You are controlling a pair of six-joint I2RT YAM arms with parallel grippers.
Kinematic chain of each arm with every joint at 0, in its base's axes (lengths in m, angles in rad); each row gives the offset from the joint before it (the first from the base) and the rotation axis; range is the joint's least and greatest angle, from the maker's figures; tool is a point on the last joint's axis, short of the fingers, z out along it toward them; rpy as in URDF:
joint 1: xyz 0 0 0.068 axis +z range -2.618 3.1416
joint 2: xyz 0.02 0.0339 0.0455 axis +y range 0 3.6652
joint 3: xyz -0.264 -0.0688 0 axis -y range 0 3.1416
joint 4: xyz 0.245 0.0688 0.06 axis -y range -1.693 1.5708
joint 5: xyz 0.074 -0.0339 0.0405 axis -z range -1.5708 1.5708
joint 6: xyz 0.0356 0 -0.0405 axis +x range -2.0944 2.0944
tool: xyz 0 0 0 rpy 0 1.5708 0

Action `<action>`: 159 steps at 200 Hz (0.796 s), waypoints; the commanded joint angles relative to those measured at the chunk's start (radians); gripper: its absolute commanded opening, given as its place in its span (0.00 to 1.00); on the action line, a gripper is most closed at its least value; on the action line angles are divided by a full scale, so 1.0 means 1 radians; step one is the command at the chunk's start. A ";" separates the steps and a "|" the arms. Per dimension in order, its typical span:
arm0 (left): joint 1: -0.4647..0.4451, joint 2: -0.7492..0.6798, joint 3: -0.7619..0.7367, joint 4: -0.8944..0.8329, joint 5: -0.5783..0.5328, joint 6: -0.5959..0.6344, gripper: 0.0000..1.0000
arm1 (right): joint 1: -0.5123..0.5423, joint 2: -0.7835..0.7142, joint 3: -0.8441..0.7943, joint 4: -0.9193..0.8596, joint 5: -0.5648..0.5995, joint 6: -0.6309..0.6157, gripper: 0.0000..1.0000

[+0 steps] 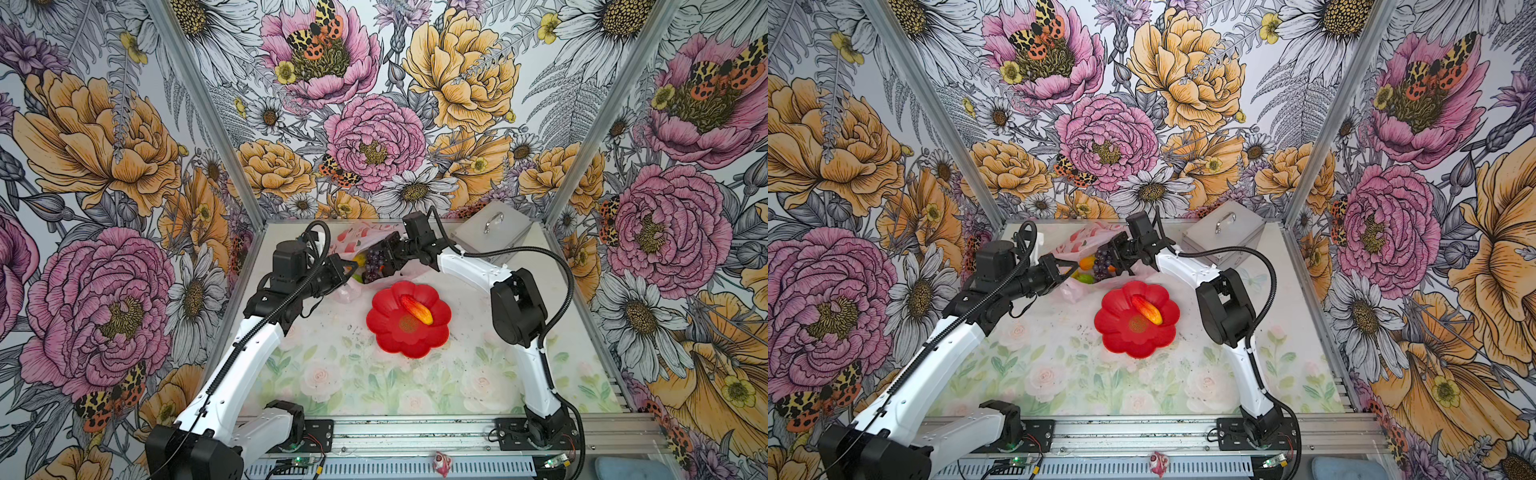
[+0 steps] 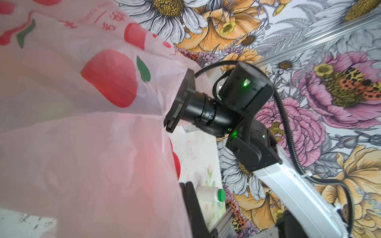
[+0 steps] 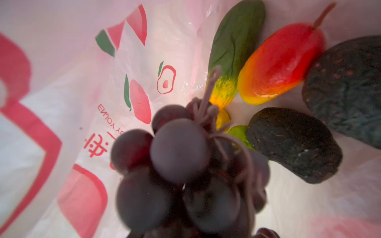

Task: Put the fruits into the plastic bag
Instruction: 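Lower the grapes into the pink bag and open the right gripper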

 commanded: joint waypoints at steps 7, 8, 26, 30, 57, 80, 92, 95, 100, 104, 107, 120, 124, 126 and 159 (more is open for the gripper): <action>0.004 0.031 0.011 0.116 0.082 -0.083 0.00 | 0.012 -0.004 0.011 0.052 0.056 -0.013 0.44; 0.004 0.033 0.011 0.117 0.083 -0.083 0.00 | 0.012 -0.004 0.011 0.052 0.057 -0.012 0.44; 0.002 0.040 0.015 0.125 0.084 -0.083 0.00 | 0.012 0.013 0.029 0.051 0.066 -0.015 0.45; 0.001 0.040 0.014 0.127 0.083 -0.083 0.00 | 0.012 0.016 0.034 0.051 0.066 -0.013 0.45; 0.002 0.040 0.009 0.141 0.080 -0.089 0.00 | 0.011 0.047 0.065 0.051 0.059 -0.013 0.50; 0.003 0.041 0.009 0.142 0.073 -0.085 0.00 | 0.012 0.082 0.102 0.051 0.033 -0.014 0.56; 0.002 0.042 0.009 0.140 0.072 -0.081 0.00 | 0.012 0.094 0.117 0.051 0.025 -0.014 0.62; 0.002 0.043 0.009 0.139 0.071 -0.079 0.00 | 0.012 0.096 0.120 0.051 0.024 -0.015 0.63; 0.002 0.043 0.010 0.138 0.070 -0.077 0.00 | 0.014 0.100 0.123 0.051 0.023 -0.015 0.66; 0.002 0.045 0.011 0.137 0.069 -0.077 0.00 | 0.014 0.102 0.125 0.051 0.023 -0.015 0.67; 0.003 0.044 0.012 0.135 0.068 -0.076 0.00 | 0.014 0.103 0.126 0.051 0.022 -0.015 0.69; 0.006 0.049 0.016 0.132 0.067 -0.073 0.00 | 0.012 0.109 0.125 0.050 0.022 -0.011 0.74; 0.006 0.051 0.017 0.130 0.067 -0.073 0.00 | 0.012 0.111 0.127 0.051 0.020 -0.011 0.75; 0.005 0.052 0.018 0.131 0.068 -0.072 0.00 | 0.012 0.112 0.127 0.052 0.018 -0.011 0.76; 0.010 0.077 0.034 0.129 0.074 -0.067 0.00 | 0.012 0.119 0.151 0.052 0.005 -0.026 0.85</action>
